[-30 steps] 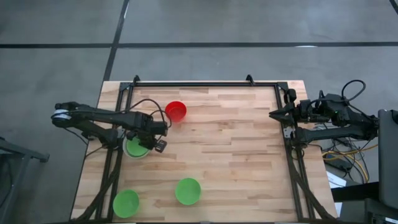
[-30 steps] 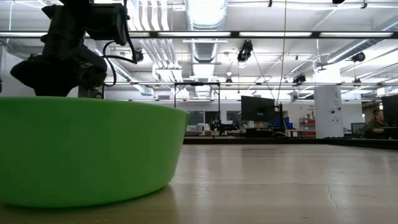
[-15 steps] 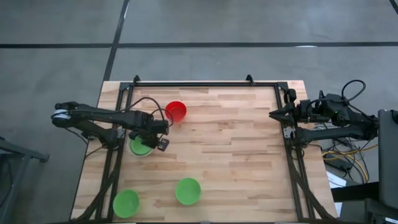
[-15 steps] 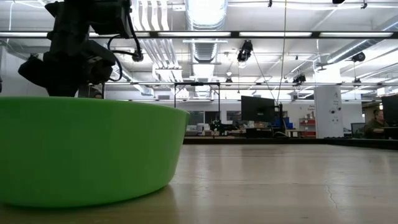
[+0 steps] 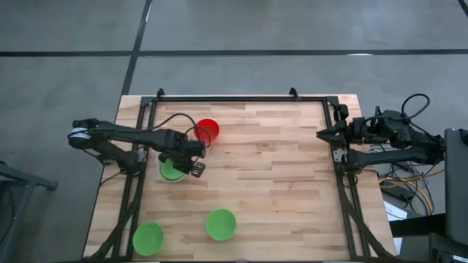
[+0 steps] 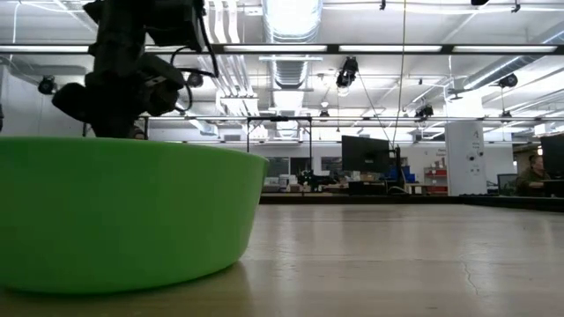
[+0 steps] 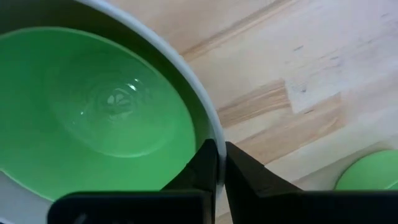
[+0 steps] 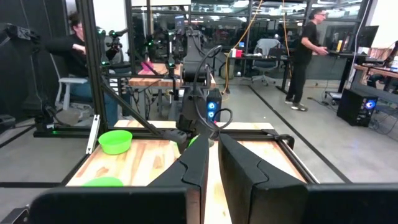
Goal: Nest bowls inside each other
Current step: Move the stacked bowls toward the center of the table
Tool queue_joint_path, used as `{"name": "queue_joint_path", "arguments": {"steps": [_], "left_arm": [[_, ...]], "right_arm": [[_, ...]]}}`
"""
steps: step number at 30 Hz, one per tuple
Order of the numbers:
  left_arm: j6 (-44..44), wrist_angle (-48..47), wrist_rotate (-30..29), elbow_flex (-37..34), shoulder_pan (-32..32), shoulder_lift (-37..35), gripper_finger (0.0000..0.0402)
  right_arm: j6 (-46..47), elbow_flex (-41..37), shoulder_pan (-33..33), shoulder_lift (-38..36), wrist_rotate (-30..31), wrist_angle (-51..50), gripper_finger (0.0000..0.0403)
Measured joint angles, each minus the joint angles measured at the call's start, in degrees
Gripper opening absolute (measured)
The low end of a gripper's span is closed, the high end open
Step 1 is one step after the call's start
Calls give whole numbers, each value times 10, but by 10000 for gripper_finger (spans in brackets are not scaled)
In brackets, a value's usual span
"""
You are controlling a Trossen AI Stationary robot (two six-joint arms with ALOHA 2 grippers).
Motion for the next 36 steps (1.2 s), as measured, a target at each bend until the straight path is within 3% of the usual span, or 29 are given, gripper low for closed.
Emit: {"name": "queue_joint_path", "arguments": {"steps": [19, 36], "left_arm": [[60, -2, -2, 157, -26, 154, 20], [30, 9, 10, 192, -76, 195, 21]], "right_arm": [[0, 0, 0, 0, 0, 0, 34], [0, 0, 0, 0, 0, 0, 34]]}}
